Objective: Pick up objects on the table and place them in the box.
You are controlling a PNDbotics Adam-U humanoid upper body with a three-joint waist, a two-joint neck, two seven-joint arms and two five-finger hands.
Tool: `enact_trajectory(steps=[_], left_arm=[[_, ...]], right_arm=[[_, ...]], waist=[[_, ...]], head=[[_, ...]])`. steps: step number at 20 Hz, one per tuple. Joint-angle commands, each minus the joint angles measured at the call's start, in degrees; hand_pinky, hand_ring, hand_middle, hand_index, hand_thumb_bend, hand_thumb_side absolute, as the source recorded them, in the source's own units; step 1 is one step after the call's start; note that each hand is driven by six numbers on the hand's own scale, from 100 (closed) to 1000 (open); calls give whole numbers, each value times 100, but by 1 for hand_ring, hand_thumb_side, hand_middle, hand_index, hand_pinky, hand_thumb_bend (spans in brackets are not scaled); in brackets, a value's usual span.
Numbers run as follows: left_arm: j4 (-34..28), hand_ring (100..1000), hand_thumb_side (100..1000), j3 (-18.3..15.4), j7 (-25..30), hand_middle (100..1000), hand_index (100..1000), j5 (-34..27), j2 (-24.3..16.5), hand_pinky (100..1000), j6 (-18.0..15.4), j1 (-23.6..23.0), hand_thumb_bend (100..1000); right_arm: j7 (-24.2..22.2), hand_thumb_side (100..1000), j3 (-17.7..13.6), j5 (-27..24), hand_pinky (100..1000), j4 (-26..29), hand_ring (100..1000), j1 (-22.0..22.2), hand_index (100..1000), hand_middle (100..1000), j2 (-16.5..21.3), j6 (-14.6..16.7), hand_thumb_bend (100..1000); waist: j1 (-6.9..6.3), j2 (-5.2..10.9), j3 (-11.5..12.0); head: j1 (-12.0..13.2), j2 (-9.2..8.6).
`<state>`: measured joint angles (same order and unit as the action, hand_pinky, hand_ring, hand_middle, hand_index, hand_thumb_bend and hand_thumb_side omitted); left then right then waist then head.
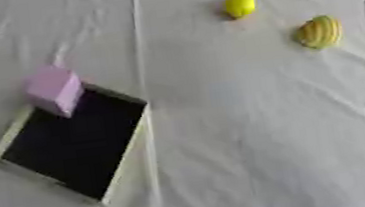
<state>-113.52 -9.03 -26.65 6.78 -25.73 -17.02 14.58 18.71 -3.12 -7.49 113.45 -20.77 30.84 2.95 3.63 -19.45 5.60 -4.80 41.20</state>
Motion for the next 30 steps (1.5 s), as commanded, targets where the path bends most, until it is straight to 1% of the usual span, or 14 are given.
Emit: enact_trajectory(steps=[1,4,7,9,12,14,16,19,21,24,27,29,30], left_arm=[[-107,790,366,-28,1,776,867,1,-128,811,-10,29,270],[-107,790,364,-25,0,776,867,8,-152,811,-15,23,270],[-107,791,365,-22,-2,776,867,14,-173,811,-14,18,268],[-107,791,366,-20,1,776,867,20,-183,811,-11,6,267],[-107,791,367,-18,1,776,867,25,-187,811,-9,10,266],[-107,791,368,-4,12,777,867,24,-195,811,-8,18,265],[-107,792,367,5,23,777,867,22,-203,811,-7,26,265],[-107,792,368,23,39,777,867,7,-207,810,0,38,263],[-107,792,368,43,64,777,867,-3,-214,810,3,43,262],[-107,793,367,58,87,778,867,-18,-225,810,1,57,262],[-107,793,367,63,100,778,867,-25,-231,810,-1,58,261],[-107,793,366,61,101,778,867,-27,-233,810,-1,56,261],[-107,793,366,63,102,778,867,-28,-234,810,-1,57,260]], right_arm=[[-5,669,-36,12,875,114,875,-93,841,723,116,-6,100],[2,663,-39,88,876,114,876,-169,843,727,345,-80,100],[-20,655,-29,311,877,114,878,-330,848,736,812,-272,100],[-30,651,-18,419,878,114,880,-488,851,741,1194,-480,100],[-88,655,41,454,880,90,886,-761,856,750,1738,-907,100],[-220,660,140,456,881,-119,888,-1029,860,755,2084,-1195,100],[-424,671,285,486,883,-475,893,-1296,866,762,2339,-1370,100],[-856,689,571,651,887,-1190,903,-1768,877,779,2567,-1526,100],[-1162,698,770,878,890,-1707,907,-2098,884,789,2621,-1562,100],[-1624,672,1054,1366,894,-2550,916,-2602,897,807,2556,-1523,100],[-2150,639,1273,1936,903,-3301,934,-3050,917,834,2376,-1289,100],[-2596,568,1389,2341,914,-3686,946,-3277,926,855,2267,-1039,100],[-2846,489,1445,2538,920,-3830,951,-3361,929,859,2220,-891,100]], waist=[[-35,129,-3],[-43,132,-2],[-38,118,12],[-30,104,21],[-11,83,36],[-5,70,57],[1,65,84],[9,64,125],[12,65,146],[13,66,167],[7,63,178],[4,61,176],[5,61,176]], head=[[4,-24],[15,7],[0,38],[-13,59],[-29,60],[-29,65],[-40,72],[-62,78],[-82,86],[-109,85],[-109,69],[-104,61],[-107,61]])
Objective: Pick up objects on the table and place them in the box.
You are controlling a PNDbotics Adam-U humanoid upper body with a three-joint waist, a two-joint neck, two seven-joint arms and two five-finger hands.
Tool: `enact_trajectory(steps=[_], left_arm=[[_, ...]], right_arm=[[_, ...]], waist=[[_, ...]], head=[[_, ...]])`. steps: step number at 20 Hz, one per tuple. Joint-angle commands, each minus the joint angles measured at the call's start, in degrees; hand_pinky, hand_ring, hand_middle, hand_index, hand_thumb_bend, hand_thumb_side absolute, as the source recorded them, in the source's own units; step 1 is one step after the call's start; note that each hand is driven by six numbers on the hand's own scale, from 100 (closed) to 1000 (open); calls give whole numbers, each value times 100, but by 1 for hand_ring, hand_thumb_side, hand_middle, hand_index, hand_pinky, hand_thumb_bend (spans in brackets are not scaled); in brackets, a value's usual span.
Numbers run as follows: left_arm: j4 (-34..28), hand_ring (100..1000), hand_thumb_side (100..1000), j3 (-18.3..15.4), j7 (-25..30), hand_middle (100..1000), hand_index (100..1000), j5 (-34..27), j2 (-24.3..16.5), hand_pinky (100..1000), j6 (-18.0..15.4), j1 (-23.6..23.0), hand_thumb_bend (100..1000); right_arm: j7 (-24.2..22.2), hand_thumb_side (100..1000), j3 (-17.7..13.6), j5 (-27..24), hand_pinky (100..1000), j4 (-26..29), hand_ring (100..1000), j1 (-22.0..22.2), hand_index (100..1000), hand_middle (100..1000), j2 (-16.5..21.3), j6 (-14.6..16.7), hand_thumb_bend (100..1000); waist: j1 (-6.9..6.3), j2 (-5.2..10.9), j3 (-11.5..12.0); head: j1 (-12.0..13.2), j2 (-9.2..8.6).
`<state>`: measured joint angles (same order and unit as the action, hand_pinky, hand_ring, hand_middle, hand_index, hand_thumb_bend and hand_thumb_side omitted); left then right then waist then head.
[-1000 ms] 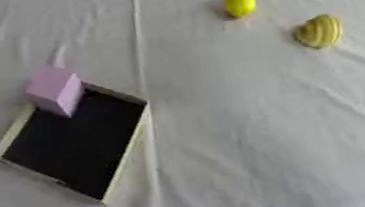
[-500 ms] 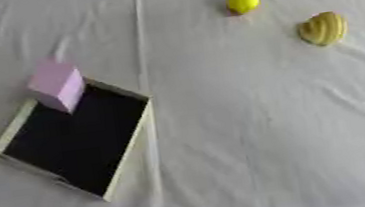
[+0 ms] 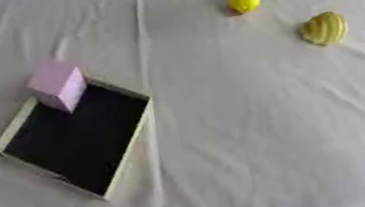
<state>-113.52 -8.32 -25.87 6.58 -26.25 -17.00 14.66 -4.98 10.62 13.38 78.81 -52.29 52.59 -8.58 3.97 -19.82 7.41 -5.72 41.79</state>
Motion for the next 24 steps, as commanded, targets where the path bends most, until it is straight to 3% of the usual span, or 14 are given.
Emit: enact_trajectory(steps=[1,7,8,9,11,14,24], left_arm=[[-107,794,367,-7,27,778,867,-10,-182,810,-2,48,259],[-107,794,368,-6,34,779,866,-16,-183,810,6,38,257],[-107,794,368,-6,35,779,866,-18,-182,810,7,37,257],[-107,794,368,-6,34,779,866,-19,-181,810,8,36,257],[-107,794,367,-6,30,777,866,-26,-183,810,10,38,256],[-107,794,367,0,34,777,865,-34,-187,810,9,45,255],[-107,796,370,14,61,779,864,-43,-158,810,20,47,250]], right_arm=[[-730,500,104,625,924,-478,954,-276,929,865,4,411,100],[-2157,100,188,1150,962,-642,980,-388,931,876,-91,1138,120],[-2352,100,194,1181,965,-626,982,-387,928,877,-87,1208,161],[-2514,100,198,1212,969,-608,986,-385,928,881,-83,1258,274],[-2794,100,226,1295,973,-556,990,-372,932,893,-66,1328,244],[-3002,100,251,1432,975,-496,990,-385,930,896,-70,1343,300],[-2972,100,405,1804,967,-669,979,-710,944,895,-396,1250,334]], waist=[[-29,98,-7],[-26,105,-23],[-26,107,-24],[-26,108,-26],[-27,109,-28],[-28,109,-29],[-25,87,17]], head=[[-16,1],[-14,0],[-14,-1],[-14,0],[-10,1],[-9,3],[-19,-32]])
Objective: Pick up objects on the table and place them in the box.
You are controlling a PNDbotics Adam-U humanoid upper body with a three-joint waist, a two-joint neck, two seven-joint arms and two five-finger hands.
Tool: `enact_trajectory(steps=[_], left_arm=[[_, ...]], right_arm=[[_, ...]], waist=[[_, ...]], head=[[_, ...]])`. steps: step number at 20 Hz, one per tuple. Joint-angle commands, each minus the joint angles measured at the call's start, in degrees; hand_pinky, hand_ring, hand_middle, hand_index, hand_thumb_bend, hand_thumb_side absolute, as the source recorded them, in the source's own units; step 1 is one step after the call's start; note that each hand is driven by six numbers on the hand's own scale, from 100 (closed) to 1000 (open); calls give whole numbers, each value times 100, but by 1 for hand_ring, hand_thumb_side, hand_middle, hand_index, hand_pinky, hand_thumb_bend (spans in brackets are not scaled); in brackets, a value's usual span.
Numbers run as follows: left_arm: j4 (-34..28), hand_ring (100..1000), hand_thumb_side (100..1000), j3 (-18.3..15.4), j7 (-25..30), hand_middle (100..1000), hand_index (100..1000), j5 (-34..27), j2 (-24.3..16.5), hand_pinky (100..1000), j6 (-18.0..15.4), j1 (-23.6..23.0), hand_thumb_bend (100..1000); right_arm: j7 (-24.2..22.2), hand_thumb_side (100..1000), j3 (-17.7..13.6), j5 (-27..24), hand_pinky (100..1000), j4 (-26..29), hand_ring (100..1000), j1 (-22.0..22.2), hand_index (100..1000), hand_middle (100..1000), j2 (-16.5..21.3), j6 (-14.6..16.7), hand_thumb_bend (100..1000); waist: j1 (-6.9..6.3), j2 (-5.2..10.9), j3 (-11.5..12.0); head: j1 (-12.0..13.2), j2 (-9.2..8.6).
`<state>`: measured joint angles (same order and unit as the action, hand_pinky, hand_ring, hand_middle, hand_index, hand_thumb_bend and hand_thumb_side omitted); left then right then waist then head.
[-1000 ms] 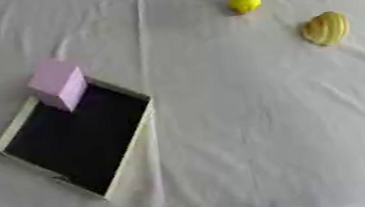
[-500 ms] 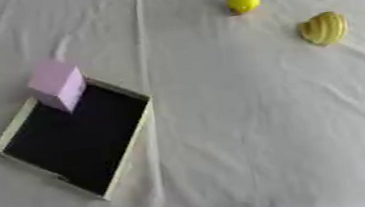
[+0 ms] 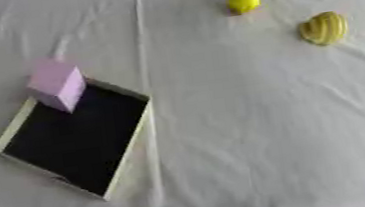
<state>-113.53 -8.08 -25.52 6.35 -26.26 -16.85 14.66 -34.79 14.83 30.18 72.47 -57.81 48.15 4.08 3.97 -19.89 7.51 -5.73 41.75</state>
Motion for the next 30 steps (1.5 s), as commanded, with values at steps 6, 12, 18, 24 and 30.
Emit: enact_trajectory(steps=[6,12,18,24,30], left_arm=[[-107,797,373,-2,46,779,864,-33,-136,810,11,57,247],[-107,798,374,-13,41,780,864,-35,-115,810,-1,79,243],[-107,799,379,-8,44,781,865,-39,-96,811,5,87,236],[-107,800,382,-6,53,781,864,-38,-77,811,5,94,231],[-107,801,387,8,68,782,865,-38,-69,811,10,122,224]], right_arm=[[23,100,47,372,965,-317,978,-319,952,899,-199,33,347],[46,100,72,482,966,-455,980,-326,955,903,-286,113,357],[133,100,43,570,965,-504,980,-356,955,902,-333,112,358],[210,100,34,634,965,-546,980,-386,956,905,-356,97,364],[218,100,14,719,965,-636,979,-391,957,906,-375,78,371]], waist=[[-26,66,29],[-34,2,71],[-45,-76,96],[-47,-155,144],[-30,-264,172]], head=[[-26,-96],[-96,-551],[-145,-601],[-181,-551],[-186,-437]])
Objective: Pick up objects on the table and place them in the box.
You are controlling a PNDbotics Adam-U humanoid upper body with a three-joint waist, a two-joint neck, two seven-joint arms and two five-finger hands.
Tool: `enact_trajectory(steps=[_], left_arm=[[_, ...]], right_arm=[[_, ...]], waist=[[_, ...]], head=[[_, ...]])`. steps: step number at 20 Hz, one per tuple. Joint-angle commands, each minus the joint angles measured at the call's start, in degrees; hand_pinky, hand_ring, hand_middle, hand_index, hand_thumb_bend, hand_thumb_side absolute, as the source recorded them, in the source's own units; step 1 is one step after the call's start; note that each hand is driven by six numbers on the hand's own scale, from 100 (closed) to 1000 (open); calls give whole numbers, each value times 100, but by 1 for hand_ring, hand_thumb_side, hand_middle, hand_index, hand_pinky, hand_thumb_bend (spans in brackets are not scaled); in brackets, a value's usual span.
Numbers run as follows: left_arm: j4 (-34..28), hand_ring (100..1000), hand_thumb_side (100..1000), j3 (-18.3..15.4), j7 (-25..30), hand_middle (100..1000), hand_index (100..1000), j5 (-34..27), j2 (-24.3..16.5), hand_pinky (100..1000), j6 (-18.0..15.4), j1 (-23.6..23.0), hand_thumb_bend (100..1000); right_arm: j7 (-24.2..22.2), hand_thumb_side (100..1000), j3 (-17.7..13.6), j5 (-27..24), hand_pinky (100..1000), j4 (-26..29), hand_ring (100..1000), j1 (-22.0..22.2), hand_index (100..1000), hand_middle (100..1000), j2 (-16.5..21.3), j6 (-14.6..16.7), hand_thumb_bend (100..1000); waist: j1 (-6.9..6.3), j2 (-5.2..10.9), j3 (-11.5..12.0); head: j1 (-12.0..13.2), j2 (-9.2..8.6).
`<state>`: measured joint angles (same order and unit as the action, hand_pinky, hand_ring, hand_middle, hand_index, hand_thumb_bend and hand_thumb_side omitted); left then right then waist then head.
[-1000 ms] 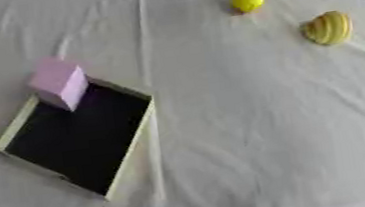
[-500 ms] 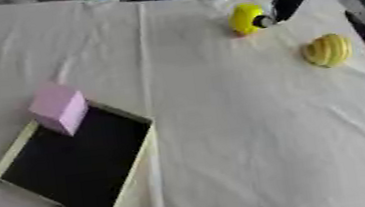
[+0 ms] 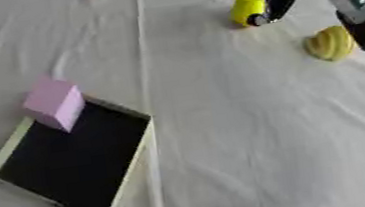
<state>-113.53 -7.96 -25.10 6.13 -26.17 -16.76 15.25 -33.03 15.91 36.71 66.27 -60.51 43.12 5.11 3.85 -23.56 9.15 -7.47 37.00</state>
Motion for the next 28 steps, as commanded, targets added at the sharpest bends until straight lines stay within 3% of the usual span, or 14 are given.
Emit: enact_trajectory(steps=[1,7,25,28], left_arm=[[-107,801,389,0,30,783,865,-17,-75,811,3,67,222],[-107,802,392,2,36,783,865,-18,-62,811,14,67,218],[-107,803,406,20,66,786,865,-15,-13,812,28,77,201],[-107,803,408,31,79,786,865,-17,-3,812,34,79,199]], right_arm=[[51,100,-104,92,965,-41,979,-120,957,907,125,-35,372],[127,100,-170,235,965,-142,980,-118,957,907,128,-69,372],[491,100,-426,639,961,-680,976,-197,957,902,-15,-279,369],[508,100,-449,759,951,-768,965,-214,952,884,-43,-287,332]], waist=[[-16,87,16],[-9,15,34],[40,-184,173],[43,-218,177]], head=[[-9,45],[-3,30],[-70,-237],[-80,-252]])
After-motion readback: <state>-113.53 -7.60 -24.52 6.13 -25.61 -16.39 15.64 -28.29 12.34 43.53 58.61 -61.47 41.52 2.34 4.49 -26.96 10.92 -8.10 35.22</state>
